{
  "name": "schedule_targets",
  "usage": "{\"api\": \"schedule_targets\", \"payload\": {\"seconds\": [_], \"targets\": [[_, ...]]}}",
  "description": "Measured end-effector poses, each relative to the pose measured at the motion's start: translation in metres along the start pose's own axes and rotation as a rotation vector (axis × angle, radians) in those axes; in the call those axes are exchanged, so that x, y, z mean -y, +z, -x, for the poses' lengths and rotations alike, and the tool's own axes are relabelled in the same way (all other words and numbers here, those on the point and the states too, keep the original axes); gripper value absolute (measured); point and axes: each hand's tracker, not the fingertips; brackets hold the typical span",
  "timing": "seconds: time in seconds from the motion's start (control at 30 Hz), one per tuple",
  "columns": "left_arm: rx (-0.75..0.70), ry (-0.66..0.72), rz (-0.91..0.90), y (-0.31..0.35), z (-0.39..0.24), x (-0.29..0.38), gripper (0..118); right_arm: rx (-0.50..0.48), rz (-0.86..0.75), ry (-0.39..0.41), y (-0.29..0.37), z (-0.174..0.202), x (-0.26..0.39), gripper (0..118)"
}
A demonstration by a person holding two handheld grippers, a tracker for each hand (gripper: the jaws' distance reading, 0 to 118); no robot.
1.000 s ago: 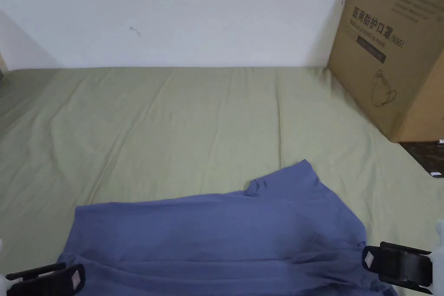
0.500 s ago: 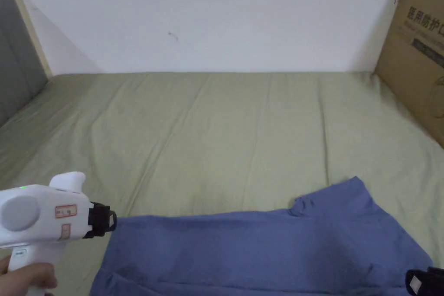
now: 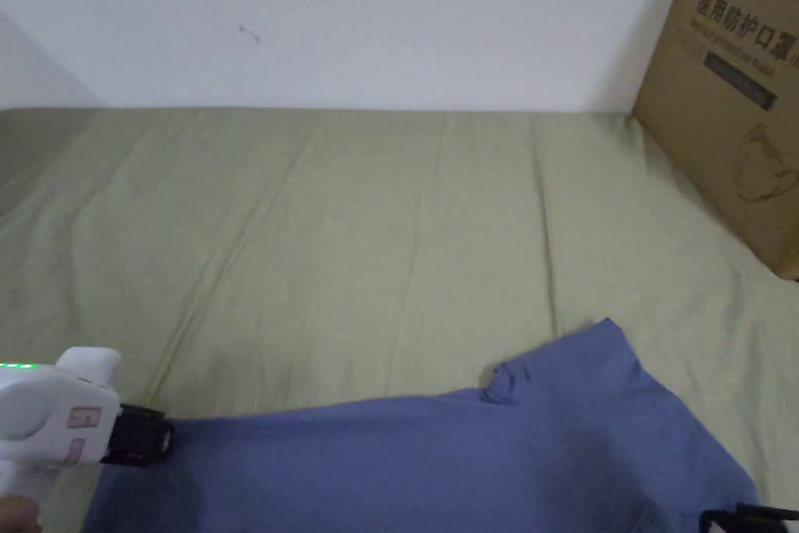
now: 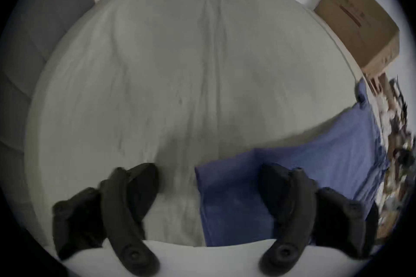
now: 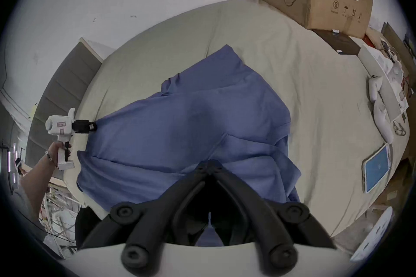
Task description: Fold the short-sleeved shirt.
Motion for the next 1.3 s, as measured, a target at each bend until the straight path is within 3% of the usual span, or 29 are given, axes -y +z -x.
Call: {"api": "schedule_targets", "payload": {"seconds": [0.03,0.07,0.23,0.27,0.33,0.37,0.43,0.5,0.7,0.8,0.87,0.9,0.93,0.97,1.1,1.23,1.3], "targets": [[0.016,-0.008,-0.010,0.009,0.003,-0.008,20,-0.002,-0.002,0.000,-0.004,-0.002,-0.006,0],[0.032,0.001,-0.006,0.017,0.002,-0.008,4,-0.007,-0.005,0.003,-0.007,-0.001,-0.015,0],[0.094,-0.001,-0.059,0.052,-0.001,-0.011,4,-0.025,-0.050,0.002,-0.044,-0.014,-0.084,0],[0.112,0.002,-0.055,0.057,-0.001,-0.010,4,-0.027,-0.060,-0.016,-0.055,-0.018,-0.101,21],[0.121,-0.002,-0.065,0.066,0.002,-0.011,4,0.011,-0.051,-0.033,-0.081,-0.024,-0.132,113],[0.125,0.001,-0.068,0.068,0.003,-0.011,4,0.055,-0.018,-0.044,-0.097,-0.029,-0.145,118],[0.119,0.012,-0.070,0.074,0.004,-0.011,4,0.025,-0.028,-0.102,-0.122,-0.037,-0.168,116],[0.122,0.038,-0.080,0.073,0.006,-0.010,4,0.092,0.050,-0.096,-0.151,-0.040,-0.185,116],[0.126,0.084,-0.063,0.065,0.010,-0.012,4,0.232,0.217,0.027,-0.211,-0.045,-0.197,115],[0.132,0.102,-0.046,0.058,0.011,-0.009,4,0.230,0.200,0.092,-0.206,-0.041,-0.191,98],[0.126,0.100,-0.038,0.056,0.012,-0.006,4,0.192,0.168,0.141,-0.192,-0.034,-0.189,50],[0.126,0.103,-0.036,0.055,0.012,-0.004,4,0.189,0.157,0.167,-0.185,-0.032,-0.188,18],[0.130,0.112,-0.035,0.055,0.013,-0.003,4,0.157,0.159,0.167,-0.180,-0.032,-0.188,1],[0.138,0.124,-0.034,0.057,0.014,-0.001,4,0.113,0.165,0.138,-0.173,-0.032,-0.189,1],[0.151,0.161,-0.044,0.066,0.016,0.003,4,0.110,0.048,0.154,-0.130,-0.029,-0.181,1],[0.176,0.187,-0.072,0.090,0.016,0.009,4,0.009,-0.071,0.011,-0.067,-0.038,-0.163,1],[0.193,0.193,-0.097,0.106,0.017,0.015,4,-0.001,-0.097,0.010,-0.031,-0.036,-0.141,1]]}}
